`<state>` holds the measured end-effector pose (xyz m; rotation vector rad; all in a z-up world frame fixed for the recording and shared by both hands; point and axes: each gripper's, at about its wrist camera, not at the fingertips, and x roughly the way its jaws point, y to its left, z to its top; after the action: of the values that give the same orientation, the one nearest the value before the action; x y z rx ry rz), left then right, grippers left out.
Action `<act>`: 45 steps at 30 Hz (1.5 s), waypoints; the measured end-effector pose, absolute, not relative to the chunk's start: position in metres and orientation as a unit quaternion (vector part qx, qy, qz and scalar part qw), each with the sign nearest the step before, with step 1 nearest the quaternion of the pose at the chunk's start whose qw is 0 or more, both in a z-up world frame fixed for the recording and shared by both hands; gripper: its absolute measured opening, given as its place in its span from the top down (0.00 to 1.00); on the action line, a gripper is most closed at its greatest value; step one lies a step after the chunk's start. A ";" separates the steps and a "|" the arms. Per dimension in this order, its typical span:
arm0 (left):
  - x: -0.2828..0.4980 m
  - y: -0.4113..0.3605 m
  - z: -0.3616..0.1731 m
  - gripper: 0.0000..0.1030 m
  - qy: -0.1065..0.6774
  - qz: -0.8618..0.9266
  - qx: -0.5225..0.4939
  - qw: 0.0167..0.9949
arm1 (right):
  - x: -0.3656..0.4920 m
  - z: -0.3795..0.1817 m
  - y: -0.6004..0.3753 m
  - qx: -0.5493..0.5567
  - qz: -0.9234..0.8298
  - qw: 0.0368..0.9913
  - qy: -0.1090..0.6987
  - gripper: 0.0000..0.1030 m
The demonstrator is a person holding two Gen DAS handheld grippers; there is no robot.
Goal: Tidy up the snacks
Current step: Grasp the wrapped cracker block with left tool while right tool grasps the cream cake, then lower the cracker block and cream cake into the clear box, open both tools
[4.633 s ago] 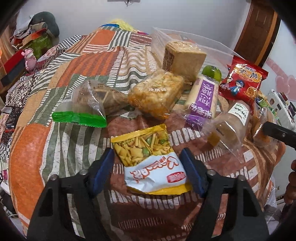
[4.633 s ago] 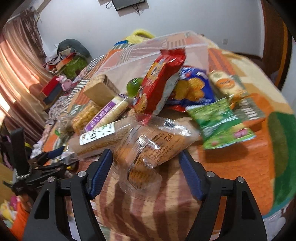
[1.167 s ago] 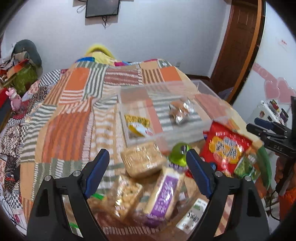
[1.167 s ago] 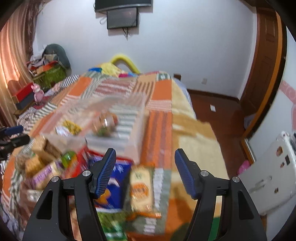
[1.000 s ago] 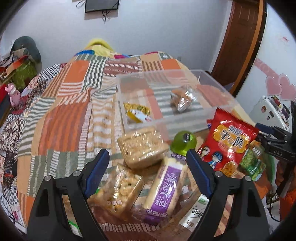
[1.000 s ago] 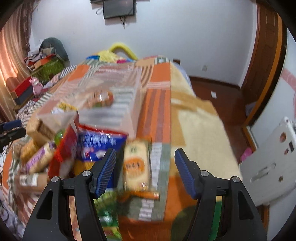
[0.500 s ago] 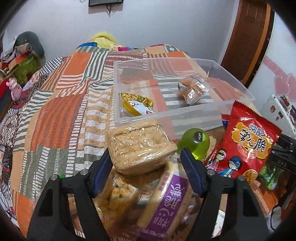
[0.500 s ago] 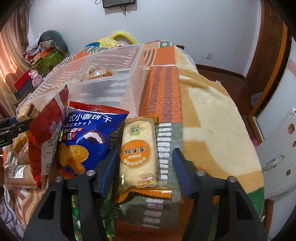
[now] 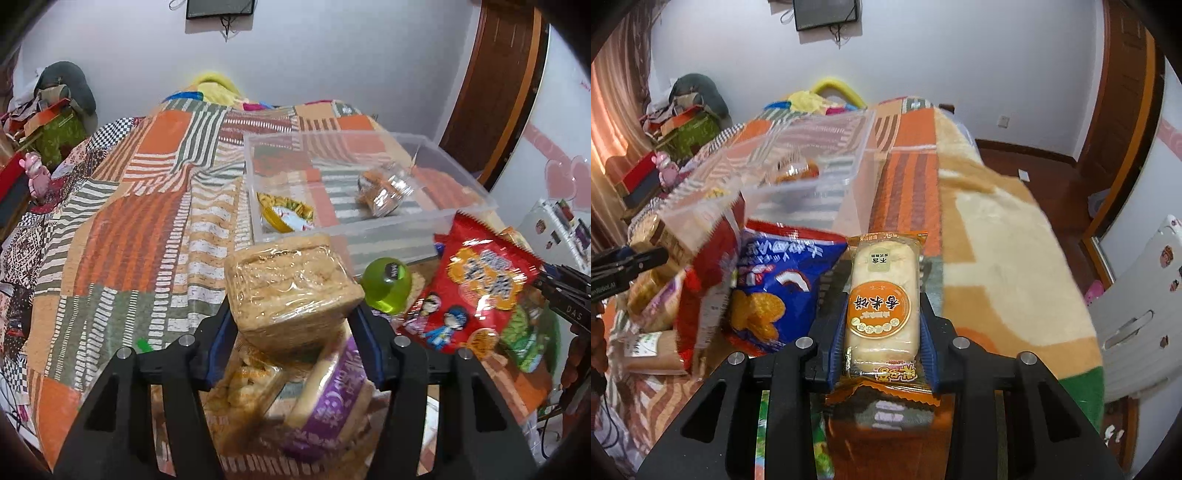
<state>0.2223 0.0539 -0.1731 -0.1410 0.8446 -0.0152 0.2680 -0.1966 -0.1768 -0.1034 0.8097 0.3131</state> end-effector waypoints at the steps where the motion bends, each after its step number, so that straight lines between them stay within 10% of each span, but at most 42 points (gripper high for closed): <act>1: 0.220 0.054 -0.168 0.44 0.406 -0.011 -0.071 0.911 | 0.268 -0.174 -0.196 -0.049 0.152 0.908 0.388 0.69; 22: 0.251 0.039 -0.084 0.43 0.325 -0.028 -0.071 0.943 | 0.291 -0.114 -0.153 -0.029 0.186 0.938 0.293 0.69; 45: 0.320 0.017 -0.148 0.43 0.401 -0.056 -0.036 0.914 | 0.348 -0.150 -0.120 -0.057 0.195 0.915 0.348 0.69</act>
<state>0.3195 0.0166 -0.1476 -0.0739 0.8251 -0.1157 0.3476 -0.1203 -0.1496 -0.1172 0.7167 0.4021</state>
